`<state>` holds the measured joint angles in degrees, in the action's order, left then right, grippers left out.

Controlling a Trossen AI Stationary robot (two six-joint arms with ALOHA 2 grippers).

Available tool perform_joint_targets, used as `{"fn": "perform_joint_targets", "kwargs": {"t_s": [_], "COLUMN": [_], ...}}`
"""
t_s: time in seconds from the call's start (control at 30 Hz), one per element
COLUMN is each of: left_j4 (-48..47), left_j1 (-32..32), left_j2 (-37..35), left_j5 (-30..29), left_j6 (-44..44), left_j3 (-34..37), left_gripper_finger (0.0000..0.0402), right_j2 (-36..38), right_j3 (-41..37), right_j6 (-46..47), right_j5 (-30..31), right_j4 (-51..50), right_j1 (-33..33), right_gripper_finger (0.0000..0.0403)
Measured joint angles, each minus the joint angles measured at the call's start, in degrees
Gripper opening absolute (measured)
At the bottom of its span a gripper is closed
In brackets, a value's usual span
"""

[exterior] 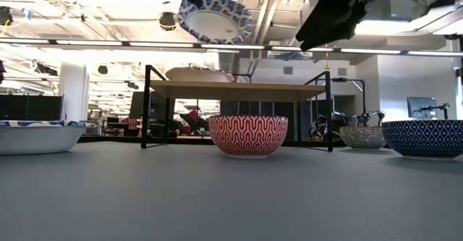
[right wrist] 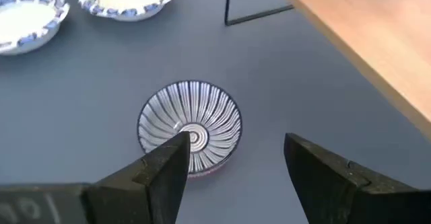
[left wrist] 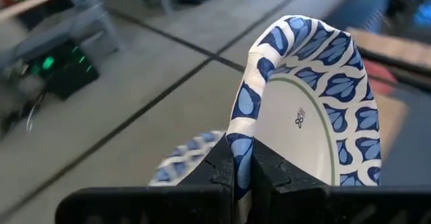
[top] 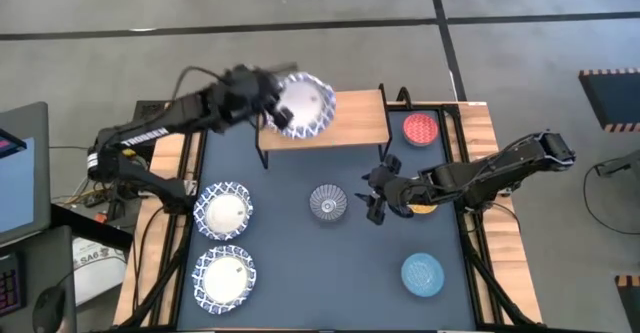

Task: Place and stack bowls onto a shelf
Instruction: Stack the white patterned bowl on top of the white patterned bowl on the shelf

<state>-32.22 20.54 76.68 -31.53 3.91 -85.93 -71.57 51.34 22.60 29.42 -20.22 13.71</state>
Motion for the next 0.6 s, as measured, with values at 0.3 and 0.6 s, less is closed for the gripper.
{"fn": "perform_joint_targets", "kwargs": {"t_s": [0.3, 0.6], "left_j4": [-4.6, -4.8], "left_j1": [14.8, 17.8], "left_j2": [0.1, 7.0], "left_j5": [12.6, 17.8], "left_j6": [11.6, 11.8], "left_j3": [0.7, 1.2], "left_gripper_finger": [0.0012, 0.0078], "right_j2": [0.0, 0.0], "right_j3": [-2.2, -2.2], "right_j6": [0.9, 1.0], "right_j5": [0.8, 0.7], "right_j4": [2.7, 2.8], "right_j1": [0.0, 0.0], "right_gripper_finger": [0.0268, 0.0268]}}
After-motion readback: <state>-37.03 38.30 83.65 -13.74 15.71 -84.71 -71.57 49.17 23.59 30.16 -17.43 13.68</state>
